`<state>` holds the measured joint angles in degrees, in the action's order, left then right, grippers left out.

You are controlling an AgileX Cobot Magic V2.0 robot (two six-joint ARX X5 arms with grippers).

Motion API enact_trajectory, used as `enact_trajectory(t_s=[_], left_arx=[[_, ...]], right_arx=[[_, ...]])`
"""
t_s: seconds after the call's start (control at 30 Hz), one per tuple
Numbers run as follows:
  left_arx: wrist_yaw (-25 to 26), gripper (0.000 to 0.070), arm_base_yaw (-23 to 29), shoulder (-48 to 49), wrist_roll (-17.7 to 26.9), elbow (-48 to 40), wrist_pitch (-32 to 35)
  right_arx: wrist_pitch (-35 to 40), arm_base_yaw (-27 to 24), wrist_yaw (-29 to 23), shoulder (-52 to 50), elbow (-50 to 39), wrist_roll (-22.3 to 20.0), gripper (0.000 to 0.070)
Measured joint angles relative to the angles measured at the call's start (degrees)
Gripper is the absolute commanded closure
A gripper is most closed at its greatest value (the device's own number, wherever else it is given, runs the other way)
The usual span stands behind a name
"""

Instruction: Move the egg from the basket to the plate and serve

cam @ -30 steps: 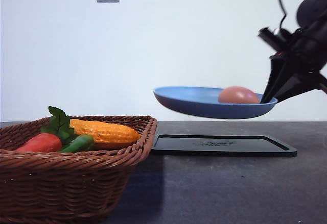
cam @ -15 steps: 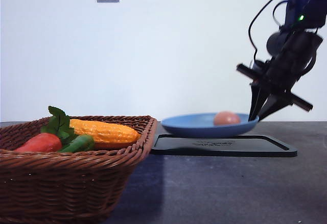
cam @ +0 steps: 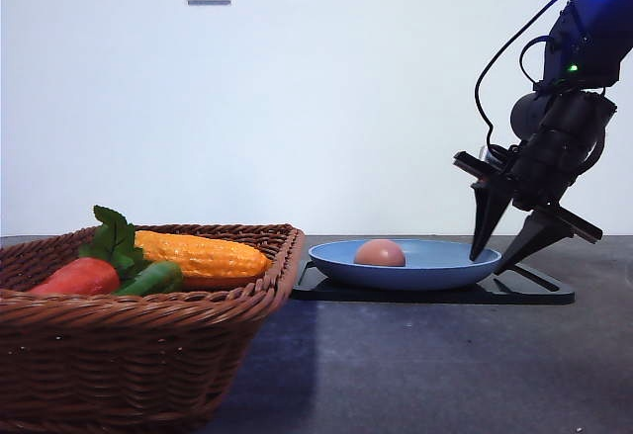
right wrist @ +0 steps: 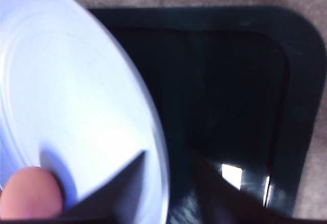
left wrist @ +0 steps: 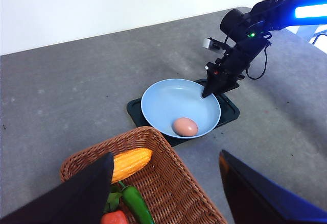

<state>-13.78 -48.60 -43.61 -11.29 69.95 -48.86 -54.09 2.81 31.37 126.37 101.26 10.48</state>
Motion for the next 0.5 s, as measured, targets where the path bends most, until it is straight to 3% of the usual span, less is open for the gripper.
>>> enact_trajectory(t_s=[0.27,0.4,0.5], left_arx=[[-3.87,0.0302,0.00,-2.68,0.96,0.00,0.56],[-8.37,0.0387,0.24,-5.07,2.99,0.00,1.20],[-12.34,0.0510,1.41,-7.31,4.18,0.00,1.51]], right_arx=[[-11.90,-1.88,-0.03,-0.48,7.66,-2.96,0.0440],[-17.82,-2.84,-1.69,-4.07,9.39,-5.39,0.0551],[-19.85,-2.78,-5.96,-8.54,9.39,-6.87,0.0644]])
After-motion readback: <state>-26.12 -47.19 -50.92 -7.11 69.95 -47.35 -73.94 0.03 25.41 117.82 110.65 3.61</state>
